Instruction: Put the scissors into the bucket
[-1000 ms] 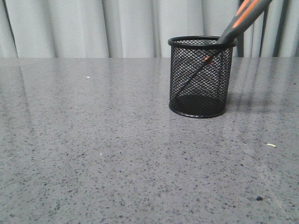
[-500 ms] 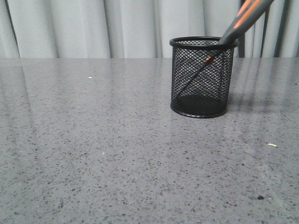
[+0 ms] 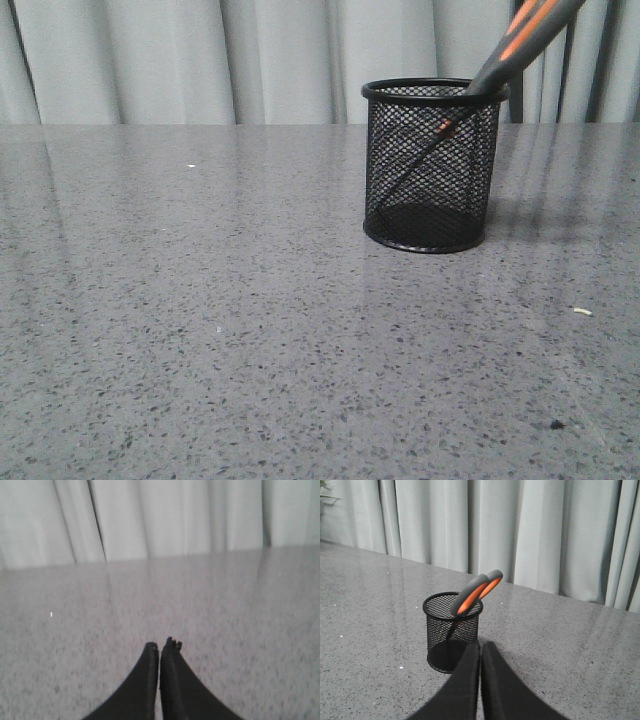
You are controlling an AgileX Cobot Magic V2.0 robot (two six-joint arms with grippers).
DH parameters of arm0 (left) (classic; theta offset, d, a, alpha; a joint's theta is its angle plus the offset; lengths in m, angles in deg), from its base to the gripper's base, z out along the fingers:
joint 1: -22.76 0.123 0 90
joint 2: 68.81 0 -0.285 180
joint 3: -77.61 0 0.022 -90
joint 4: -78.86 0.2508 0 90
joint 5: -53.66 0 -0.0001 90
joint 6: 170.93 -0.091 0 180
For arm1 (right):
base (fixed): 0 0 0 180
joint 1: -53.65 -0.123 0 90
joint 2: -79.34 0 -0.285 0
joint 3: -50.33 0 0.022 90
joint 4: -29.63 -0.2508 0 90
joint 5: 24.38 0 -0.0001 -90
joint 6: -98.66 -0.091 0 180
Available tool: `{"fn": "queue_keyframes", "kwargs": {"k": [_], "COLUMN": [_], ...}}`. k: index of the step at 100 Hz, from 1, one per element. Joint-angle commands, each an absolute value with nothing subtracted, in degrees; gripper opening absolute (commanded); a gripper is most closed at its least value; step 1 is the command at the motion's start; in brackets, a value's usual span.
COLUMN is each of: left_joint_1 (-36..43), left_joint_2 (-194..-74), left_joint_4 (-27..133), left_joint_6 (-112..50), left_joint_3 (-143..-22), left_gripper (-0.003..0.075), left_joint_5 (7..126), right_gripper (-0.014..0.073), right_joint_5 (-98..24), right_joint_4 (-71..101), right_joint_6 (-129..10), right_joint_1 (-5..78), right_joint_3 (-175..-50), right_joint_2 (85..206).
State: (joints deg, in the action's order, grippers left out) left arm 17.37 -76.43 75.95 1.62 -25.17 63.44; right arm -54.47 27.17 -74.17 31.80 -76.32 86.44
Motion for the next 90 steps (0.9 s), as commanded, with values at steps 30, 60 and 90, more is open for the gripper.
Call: {"fn": "queue_keyframes", "kwargs": {"k": [30,60,90], "left_joint_1": [17.6,17.6,17.6], "left_joint_2": [-74.9,-74.9,-74.9], "left_joint_4": [78.9,78.9,78.9], "left_joint_6": [3.8,3.8,3.8], "left_joint_3": [-22.9,-22.9,-22.9], "left_gripper": [-0.0020,-0.0020,-0.0020], "left_joint_5": [70.9,70.9,70.9], "right_gripper": [-0.0045,-0.0045,-0.0045], "right_joint_5": [-49.7,-49.7,-49.7], "right_joint_4": [27.6,27.6,27.6], "right_joint_6": [-74.0,-74.0,-74.0], "right_joint_1": [31.9,31.9,31.9], "right_joint_3": [-77.7,-77.7,-77.7], "right_joint_2": [85.5,85.5,85.5]}}
